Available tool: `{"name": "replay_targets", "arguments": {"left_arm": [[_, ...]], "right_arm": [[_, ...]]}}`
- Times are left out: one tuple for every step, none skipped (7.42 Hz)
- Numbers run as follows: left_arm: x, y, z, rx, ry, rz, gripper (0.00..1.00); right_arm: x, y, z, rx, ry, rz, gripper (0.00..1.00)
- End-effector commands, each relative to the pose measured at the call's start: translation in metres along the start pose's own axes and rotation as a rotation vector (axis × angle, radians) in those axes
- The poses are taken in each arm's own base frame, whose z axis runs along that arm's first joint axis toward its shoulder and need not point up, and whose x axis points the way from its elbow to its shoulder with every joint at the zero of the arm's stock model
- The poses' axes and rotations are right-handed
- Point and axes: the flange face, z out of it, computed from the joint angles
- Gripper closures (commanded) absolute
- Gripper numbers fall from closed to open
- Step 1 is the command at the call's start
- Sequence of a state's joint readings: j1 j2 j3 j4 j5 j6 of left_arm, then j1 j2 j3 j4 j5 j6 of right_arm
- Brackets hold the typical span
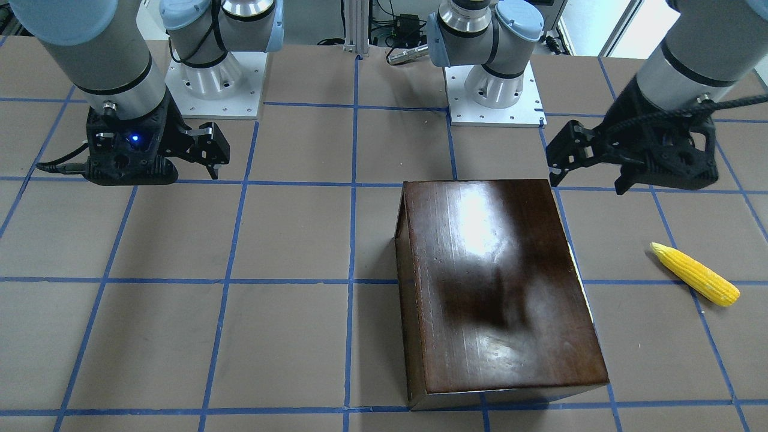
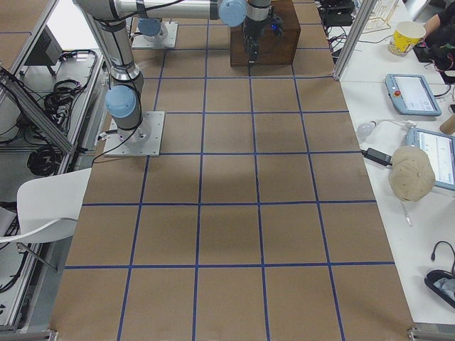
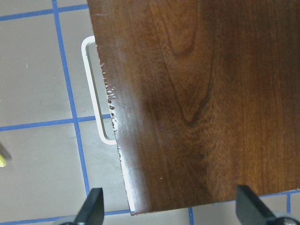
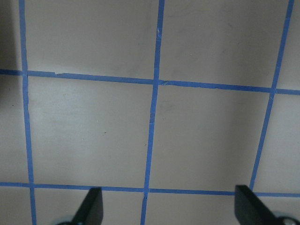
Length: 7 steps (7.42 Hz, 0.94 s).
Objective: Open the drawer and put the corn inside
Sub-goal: 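Lower the left gripper beside the cabinet to the white drawer handle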
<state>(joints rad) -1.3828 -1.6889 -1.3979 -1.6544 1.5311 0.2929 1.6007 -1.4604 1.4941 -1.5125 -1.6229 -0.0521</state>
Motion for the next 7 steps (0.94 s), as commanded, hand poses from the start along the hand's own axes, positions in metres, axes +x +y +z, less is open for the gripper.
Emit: {"name": "replay_targets", "arguments": {"left_arm": [[-0.073,-0.006,0.021,-0.026,0.037,0.046,0.00],[-0.091,-0.013,0.038,-0.026,0.089,0.043,0.00],[-0.104,-0.021,0.058,-0.019,0.171,0.023,0.00],[-0.119,-0.028,0.078,-0.023,0.182,0.050,0.00],[-0.125,-0.037,0.094,-0.019,0.182,0.055,0.00],[-0.129,-0.043,0.112,-0.016,0.180,0.055,0.00],[-0.131,-0.046,0.126,-0.010,0.176,0.053,0.00]], "right_arm": [[0.000,0.000,0.000,0.000,0.000,0.001,0.00],[0.001,0.000,0.000,0.000,0.001,0.001,0.00],[0.001,0.000,0.000,0.000,0.001,0.001,0.00],[0.000,0.000,0.000,0.000,0.000,-0.001,0.00],[0.000,0.000,0.000,0.000,0.000,0.001,0.00],[0.000,0.000,0.000,0.000,0.000,0.001,0.00],[0.000,0.000,0.000,0.000,0.000,0.001,0.00]]}}
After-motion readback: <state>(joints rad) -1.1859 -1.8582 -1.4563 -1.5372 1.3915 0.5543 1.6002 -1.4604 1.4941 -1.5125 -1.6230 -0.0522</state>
